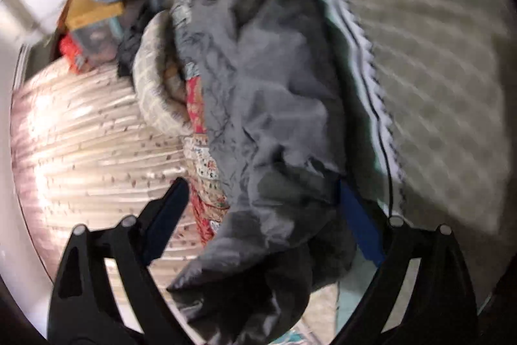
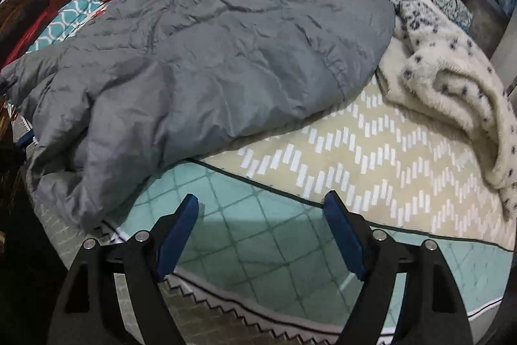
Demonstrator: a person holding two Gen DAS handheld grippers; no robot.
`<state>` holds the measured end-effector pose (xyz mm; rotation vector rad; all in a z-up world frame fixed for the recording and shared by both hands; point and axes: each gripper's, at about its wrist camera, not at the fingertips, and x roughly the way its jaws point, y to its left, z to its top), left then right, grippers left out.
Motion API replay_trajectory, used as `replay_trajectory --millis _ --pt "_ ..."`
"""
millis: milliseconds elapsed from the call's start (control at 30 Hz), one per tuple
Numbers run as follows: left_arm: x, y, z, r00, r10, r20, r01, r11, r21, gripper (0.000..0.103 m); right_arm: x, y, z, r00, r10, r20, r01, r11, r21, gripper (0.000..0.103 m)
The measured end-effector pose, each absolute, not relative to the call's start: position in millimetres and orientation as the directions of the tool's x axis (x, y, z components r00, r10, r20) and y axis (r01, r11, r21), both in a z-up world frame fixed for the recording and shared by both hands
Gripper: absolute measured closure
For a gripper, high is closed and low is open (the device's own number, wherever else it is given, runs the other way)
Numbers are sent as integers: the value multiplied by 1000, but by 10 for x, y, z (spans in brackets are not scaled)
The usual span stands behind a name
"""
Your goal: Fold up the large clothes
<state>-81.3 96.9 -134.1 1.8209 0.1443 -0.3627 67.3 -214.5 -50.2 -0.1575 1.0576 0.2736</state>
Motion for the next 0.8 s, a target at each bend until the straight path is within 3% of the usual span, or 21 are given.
replay_trajectory --millis 167,400,433,467,500,567,667,800 --pt "-997 1167 -1252 921 -50 -387 358 -287 889 14 609 -2264 -426 481 157 -863 -252 967 36 32" --pt "-632 928 -1369 954 -31 -299 285 -227 931 14 780 -2221 -508 471 169 -866 -243 968 57 32" --pt "-545 856 -1348 955 -24 -294 284 -200 938 26 808 -2192 -505 472 155 -868 -258 966 32 32" --pt "-455 761 -1304 956 -12 -293 288 -155 945 44 846 -2175 -498 476 132 -869 -269 963 -1 32" --pt "-398 692 -1247 958 -4 -288 286 -117 951 52 858 -2186 -494 479 120 -870 -271 963 -16 32" --pt "-322 498 -881 965 -10 -263 263 73 962 80 874 -2210 -474 497 82 -864 -266 962 -62 32" --pt "-146 406 -180 969 27 -244 221 337 915 86 820 -2228 -444 547 17 -837 -275 948 -161 32" --pt "57 528 545 975 74 -210 139 535 834 86 715 -2047 -559 608 -82 -789 -350 864 -360 32"
